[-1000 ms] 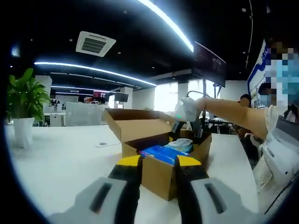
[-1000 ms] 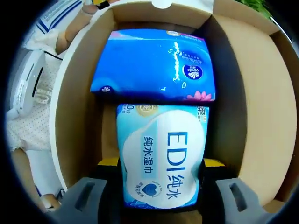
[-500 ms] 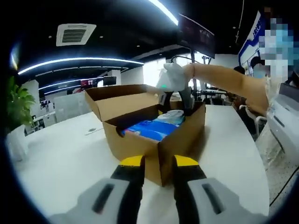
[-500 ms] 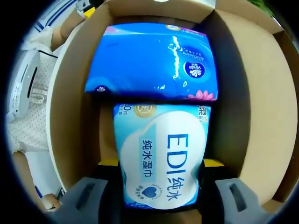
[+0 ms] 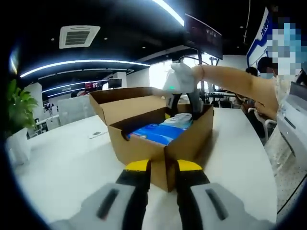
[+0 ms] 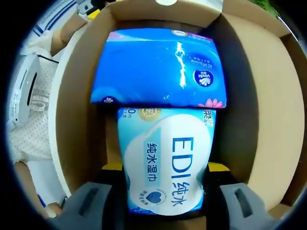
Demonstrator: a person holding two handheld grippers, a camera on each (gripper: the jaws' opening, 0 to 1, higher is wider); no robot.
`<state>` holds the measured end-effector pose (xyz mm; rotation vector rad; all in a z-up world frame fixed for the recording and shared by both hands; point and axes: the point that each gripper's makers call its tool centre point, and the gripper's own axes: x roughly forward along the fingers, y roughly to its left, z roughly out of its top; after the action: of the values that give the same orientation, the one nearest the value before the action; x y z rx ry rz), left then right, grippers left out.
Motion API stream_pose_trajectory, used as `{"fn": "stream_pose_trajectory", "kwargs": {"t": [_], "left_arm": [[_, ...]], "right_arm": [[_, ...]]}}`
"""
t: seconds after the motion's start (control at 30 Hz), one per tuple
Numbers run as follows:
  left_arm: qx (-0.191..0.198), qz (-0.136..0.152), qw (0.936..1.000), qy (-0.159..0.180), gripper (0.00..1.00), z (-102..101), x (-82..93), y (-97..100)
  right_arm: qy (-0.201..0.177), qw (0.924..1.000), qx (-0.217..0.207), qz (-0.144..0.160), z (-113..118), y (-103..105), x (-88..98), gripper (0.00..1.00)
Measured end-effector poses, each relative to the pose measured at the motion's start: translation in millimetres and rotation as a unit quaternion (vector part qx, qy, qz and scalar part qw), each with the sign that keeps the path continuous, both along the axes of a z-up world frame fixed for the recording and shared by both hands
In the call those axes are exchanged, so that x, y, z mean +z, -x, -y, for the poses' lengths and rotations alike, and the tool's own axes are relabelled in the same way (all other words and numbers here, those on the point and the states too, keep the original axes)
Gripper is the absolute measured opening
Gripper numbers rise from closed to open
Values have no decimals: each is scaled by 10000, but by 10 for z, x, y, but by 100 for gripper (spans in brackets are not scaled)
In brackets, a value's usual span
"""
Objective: Operate the shoe box by opening the lid, removing the specified soft item, and placing it in the target area until the item is outside and the box remains undamaged.
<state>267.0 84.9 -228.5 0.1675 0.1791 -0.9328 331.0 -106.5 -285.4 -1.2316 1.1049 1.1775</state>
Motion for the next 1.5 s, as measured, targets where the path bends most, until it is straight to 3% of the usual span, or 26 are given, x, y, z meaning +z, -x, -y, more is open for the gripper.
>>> {"fn": "stream_pose_trajectory", "kwargs": {"t": [0.27,0.73,1.5], "left_arm": [[-10,-3,10000,6,20,4,0,6],[-26,-17,10000,25,20,10,-2,10],[-27,103,9999,-108,21,40,-13,39]], "right_arm": [[-18,9999,81,-61,-11,42,-7,66],[-4,9980,296,-556,-46,78,-189,77],[125,9981,309,-526,-45,38,-168,78]]}}
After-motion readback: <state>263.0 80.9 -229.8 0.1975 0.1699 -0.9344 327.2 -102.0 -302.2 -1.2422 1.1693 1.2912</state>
